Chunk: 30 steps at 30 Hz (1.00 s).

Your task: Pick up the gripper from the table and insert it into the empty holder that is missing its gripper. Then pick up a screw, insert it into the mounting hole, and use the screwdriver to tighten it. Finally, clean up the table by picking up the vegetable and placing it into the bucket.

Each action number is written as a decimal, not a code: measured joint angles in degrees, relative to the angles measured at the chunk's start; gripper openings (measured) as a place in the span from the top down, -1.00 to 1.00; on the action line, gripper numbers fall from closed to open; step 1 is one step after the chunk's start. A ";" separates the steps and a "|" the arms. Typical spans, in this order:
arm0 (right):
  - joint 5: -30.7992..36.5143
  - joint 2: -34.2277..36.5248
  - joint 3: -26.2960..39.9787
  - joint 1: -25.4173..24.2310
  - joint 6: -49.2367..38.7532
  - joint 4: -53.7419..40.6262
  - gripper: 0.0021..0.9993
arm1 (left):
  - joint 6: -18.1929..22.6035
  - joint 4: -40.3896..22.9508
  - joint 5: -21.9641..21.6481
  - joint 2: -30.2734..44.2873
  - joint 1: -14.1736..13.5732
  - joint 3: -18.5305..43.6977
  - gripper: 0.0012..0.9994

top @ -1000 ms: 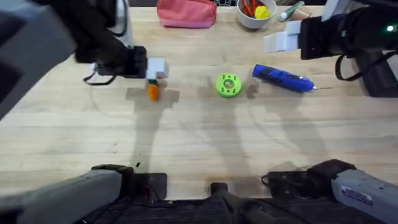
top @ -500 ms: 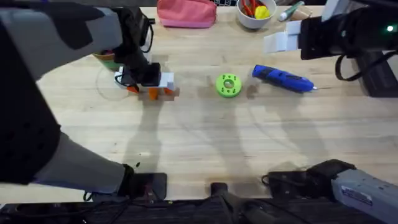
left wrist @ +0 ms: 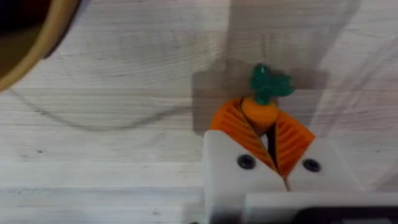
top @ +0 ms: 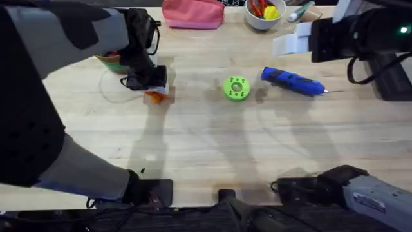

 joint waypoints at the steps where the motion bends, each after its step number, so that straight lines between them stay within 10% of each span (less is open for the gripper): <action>1: 0.00 0.00 0.00 0.00 0.00 0.00 -0.99 | -0.23 -0.02 0.00 0.00 0.00 0.00 0.95; 13: 0.00 0.00 0.00 0.00 0.00 -0.02 -0.98 | -1.15 -8.50 0.11 -1.70 1.63 12.64 0.95; 21: 0.00 0.00 0.00 0.00 0.00 -0.04 -0.99 | -0.21 -10.23 -2.10 -5.27 8.67 28.00 0.95; 30: 0.00 0.00 0.00 0.00 0.00 -0.02 -0.99 | 2.87 -5.05 -3.33 -3.38 16.45 29.33 0.95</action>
